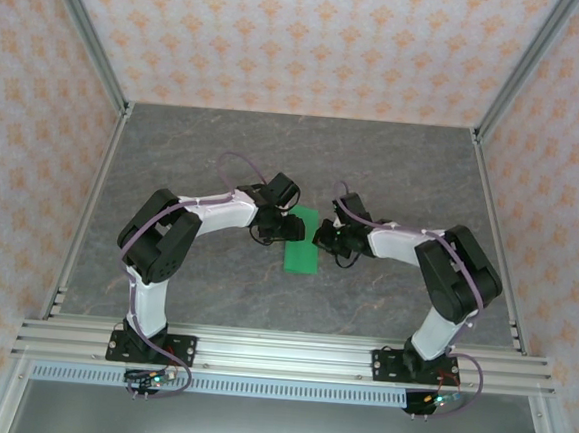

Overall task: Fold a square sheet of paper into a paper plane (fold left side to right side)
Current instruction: Hold the square sheet of paper at the center of the table, then first fold the square sheet of paper in half at the center of the table.

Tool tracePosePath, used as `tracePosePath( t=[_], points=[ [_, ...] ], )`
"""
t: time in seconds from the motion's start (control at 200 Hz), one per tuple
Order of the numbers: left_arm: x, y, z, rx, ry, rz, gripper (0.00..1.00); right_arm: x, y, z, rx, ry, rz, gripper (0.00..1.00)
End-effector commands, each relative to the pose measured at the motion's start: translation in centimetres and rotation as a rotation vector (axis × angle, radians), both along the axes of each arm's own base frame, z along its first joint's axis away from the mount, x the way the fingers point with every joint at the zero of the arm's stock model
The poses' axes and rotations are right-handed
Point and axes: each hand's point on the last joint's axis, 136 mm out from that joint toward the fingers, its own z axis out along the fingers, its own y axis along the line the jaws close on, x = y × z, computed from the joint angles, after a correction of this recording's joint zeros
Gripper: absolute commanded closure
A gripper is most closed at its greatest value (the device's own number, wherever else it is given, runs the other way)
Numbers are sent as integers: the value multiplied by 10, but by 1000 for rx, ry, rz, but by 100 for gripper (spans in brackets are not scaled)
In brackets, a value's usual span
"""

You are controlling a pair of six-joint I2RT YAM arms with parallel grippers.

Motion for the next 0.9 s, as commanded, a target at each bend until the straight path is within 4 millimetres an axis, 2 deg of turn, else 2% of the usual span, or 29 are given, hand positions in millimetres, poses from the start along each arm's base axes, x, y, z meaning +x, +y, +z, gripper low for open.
tracePosePath(
  t=[0.0, 0.19, 0.205, 0.26, 0.5, 0.6, 0.641, 0.776, 0.896],
  points=[
    [-5, 0, -17, 39, 13, -18, 46, -4, -5, -9, -55, 39, -8, 91],
    [-2, 3, 0, 41, -26, -13, 45, -16, -22, -22, -153, 91, -2, 91],
    [1, 2, 12, 27, -52, -13, 44, -17, -23, -23, -159, 95, -2, 91],
    [2, 3, 22, 25, -72, -12, 44, -19, -25, -26, -173, 103, -2, 91],
    [4, 11, 60, 24, -153, 1, 38, -22, -26, -34, -190, 128, 8, 91],
    [4, 6, 69, -20, -168, -1, 38, -22, -25, -35, -188, 128, 11, 91],
    [4, 1, 72, -52, -168, -6, 41, -22, -25, -35, -189, 130, 12, 91],
    [3, -25, 73, -183, -138, -42, 62, -22, -25, -36, -194, 132, 11, 91],
    [4, -38, 69, -246, -119, -54, 73, -22, -23, -37, -194, 133, 14, 92]
  ],
)
